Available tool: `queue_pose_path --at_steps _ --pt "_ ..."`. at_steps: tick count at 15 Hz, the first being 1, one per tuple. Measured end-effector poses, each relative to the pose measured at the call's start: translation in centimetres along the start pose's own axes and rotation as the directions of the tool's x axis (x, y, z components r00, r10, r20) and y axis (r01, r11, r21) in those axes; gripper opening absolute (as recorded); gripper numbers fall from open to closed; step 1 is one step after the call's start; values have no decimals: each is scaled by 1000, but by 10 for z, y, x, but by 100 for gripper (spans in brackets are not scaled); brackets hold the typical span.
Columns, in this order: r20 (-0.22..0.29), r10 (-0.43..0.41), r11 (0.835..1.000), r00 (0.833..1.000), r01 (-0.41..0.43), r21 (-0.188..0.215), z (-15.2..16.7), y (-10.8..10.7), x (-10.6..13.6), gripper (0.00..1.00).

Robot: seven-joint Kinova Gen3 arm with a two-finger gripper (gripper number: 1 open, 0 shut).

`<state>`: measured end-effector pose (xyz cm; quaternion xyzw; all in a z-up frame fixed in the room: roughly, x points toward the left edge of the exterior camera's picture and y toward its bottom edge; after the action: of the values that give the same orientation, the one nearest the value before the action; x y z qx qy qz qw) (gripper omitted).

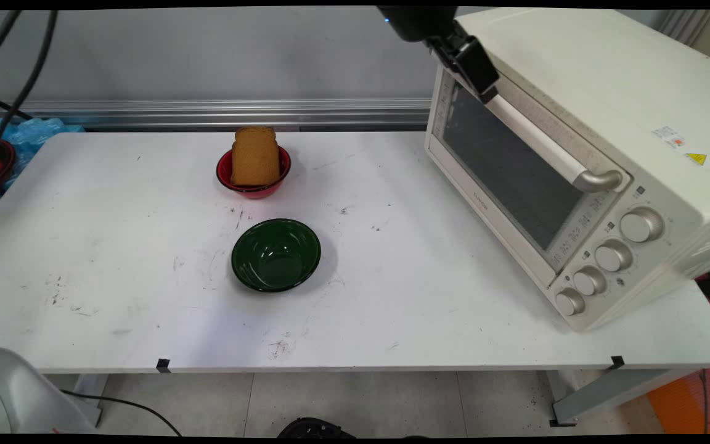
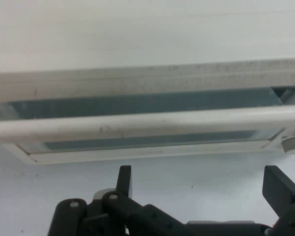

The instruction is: Open the oven

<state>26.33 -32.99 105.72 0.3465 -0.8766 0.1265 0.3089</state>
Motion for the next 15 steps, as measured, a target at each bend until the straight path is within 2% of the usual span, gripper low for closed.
queue_pose_path --at_steps 7,8,15 --pt "9 -9 1000 1000 9 26 21 13 28 100" --pt "10 -11 1000 1000 11 29 25 14 31 0" --pt "40 -18 999 999 17 30 50 21 51 0"
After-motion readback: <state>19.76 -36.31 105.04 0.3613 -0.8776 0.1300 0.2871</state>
